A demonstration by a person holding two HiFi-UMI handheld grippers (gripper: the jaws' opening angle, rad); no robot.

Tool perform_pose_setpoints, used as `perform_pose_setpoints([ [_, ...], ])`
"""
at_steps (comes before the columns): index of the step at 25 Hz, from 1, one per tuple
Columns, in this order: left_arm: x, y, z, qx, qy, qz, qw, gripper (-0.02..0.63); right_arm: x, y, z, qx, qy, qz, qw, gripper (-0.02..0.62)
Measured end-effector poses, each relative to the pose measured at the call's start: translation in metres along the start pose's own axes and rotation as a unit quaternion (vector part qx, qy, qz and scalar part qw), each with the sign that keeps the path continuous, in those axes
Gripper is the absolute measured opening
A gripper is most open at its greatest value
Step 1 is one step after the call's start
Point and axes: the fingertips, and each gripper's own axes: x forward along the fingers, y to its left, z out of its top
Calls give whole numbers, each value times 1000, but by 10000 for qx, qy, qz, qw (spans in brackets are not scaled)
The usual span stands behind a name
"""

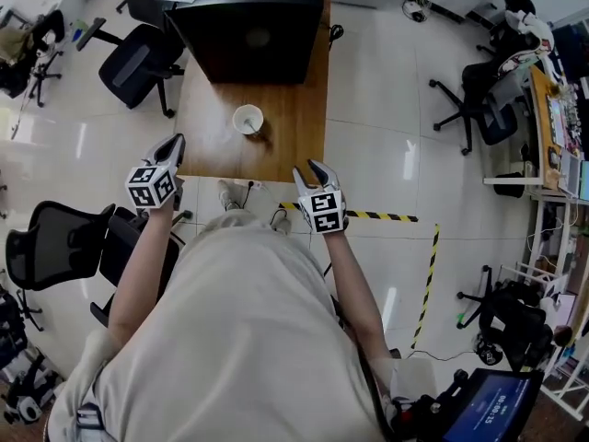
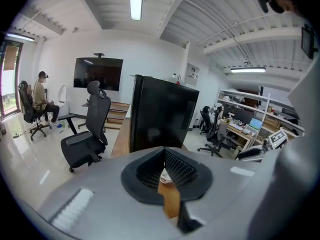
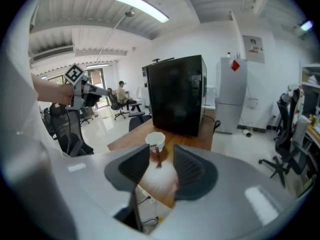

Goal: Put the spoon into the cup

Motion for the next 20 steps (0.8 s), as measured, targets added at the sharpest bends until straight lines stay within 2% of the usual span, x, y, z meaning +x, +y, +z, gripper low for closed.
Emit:
perform_pose_setpoints([
  [8, -32, -30, -29, 136, 238, -2, 9996, 5, -43, 7, -3, 403, -523, -75, 9978, 147],
  [15, -60, -40, -52, 161, 448, -17, 9989, 5, -73, 21, -16, 685, -662, -151, 9953, 147],
  [20, -59, -58, -51, 167, 317, -112, 9993, 5, -108, 21, -10, 871, -1022, -340, 9904, 129],
])
